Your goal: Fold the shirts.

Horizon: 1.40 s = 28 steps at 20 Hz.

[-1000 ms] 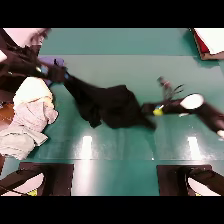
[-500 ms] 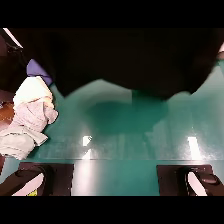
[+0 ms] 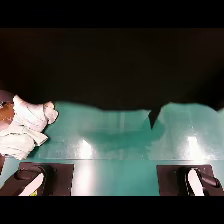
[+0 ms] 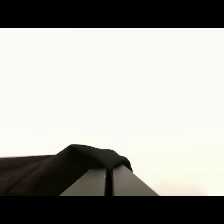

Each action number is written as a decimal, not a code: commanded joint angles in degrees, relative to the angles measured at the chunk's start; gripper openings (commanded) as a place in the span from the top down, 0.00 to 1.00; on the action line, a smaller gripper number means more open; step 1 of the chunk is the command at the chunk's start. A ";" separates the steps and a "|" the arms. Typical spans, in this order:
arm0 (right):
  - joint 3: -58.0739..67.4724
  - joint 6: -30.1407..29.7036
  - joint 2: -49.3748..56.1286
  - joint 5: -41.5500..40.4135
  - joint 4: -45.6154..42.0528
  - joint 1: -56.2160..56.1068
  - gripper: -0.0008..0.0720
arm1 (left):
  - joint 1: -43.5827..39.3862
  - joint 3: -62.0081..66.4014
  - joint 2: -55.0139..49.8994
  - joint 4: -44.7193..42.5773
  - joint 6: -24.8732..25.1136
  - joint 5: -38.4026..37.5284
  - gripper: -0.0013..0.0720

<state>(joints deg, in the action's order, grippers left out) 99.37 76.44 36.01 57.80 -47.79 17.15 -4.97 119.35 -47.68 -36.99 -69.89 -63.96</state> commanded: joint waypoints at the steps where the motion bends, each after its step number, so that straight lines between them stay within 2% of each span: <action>1: 8.35 4.39 6.64 14.88 1.86 10.25 0.97 | 0.00 -4.59 -0.20 -6.03 -2.84 0.55 0.95; 3: 10.71 7.13 12.81 23.32 5.31 13.77 0.97 | 0.00 -10.78 -2.93 -11.30 -5.22 -2.58 0.95; 6: 10.82 9.44 22.82 29.81 5.55 8.79 0.97 | 0.00 -21.05 -11.45 -14.51 -6.84 -10.51 0.95; 7: 10.82 9.73 26.71 31.17 3.87 4.70 0.97 | 0.00 -24.92 -15.04 -14.49 -6.82 -11.50 0.95; 9: 10.27 9.73 34.21 31.61 -5.42 -5.62 0.97 | 0.00 -31.10 -22.38 -14.71 -6.60 -10.99 0.95; 11: 6.99 9.73 40.59 28.96 -14.36 -14.51 0.97 | 0.02 -33.97 -30.03 -15.74 -6.16 -8.81 0.95; 13: 2.34 9.73 46.29 23.28 -19.19 -20.04 0.97 | 0.02 -34.03 -36.81 -17.14 -6.12 -5.01 0.95; 16: -2.40 9.75 52.87 11.91 -19.85 -23.26 0.97 | 0.02 -33.90 -42.69 -17.35 -4.66 4.79 0.95; 19: -2.71 9.73 56.63 4.76 -19.85 -23.63 0.97 | 0.02 -33.88 -44.33 -18.25 -4.68 11.39 0.95; 20: -2.71 9.73 56.89 3.37 -19.76 -23.23 0.97 | 0.04 -33.88 -44.26 -18.97 -4.70 12.41 0.81; 21: -2.69 9.70 56.89 2.38 -19.71 -22.53 0.90 | 0.46 -33.73 -44.26 -19.06 -4.76 12.22 0.42; 22: -2.40 9.70 56.87 2.40 -19.65 -21.73 0.48 | 1.40 -33.31 -44.26 -19.06 -5.29 11.02 0.19; 23: -1.49 9.73 56.87 4.37 -19.67 -20.63 0.29 | 2.62 -32.44 -44.26 -19.06 -5.22 8.87 0.24; 24: -0.02 9.75 56.83 7.69 -19.67 -19.19 0.33 | 4.33 -31.04 -44.19 -19.02 -5.25 5.88 0.25; 25: 1.70 9.70 56.83 11.34 -19.63 -17.77 0.46 | 6.23 -29.44 -44.04 -18.95 -5.33 1.99 0.25; 27: 3.32 9.38 55.30 18.97 -19.71 -14.75 0.52 | 9.99 -27.28 -43.71 -18.32 -5.33 -8.57 0.25; 28: 2.78 9.33 53.72 21.84 -19.69 -13.33 0.61 | 11.39 -28.55 -42.88 -18.38 -5.11 -12.26 0.25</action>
<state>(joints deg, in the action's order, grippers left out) 100.95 86.13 91.53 71.02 -67.37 0.40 2.46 89.86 -91.31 -55.66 -75.11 -64.62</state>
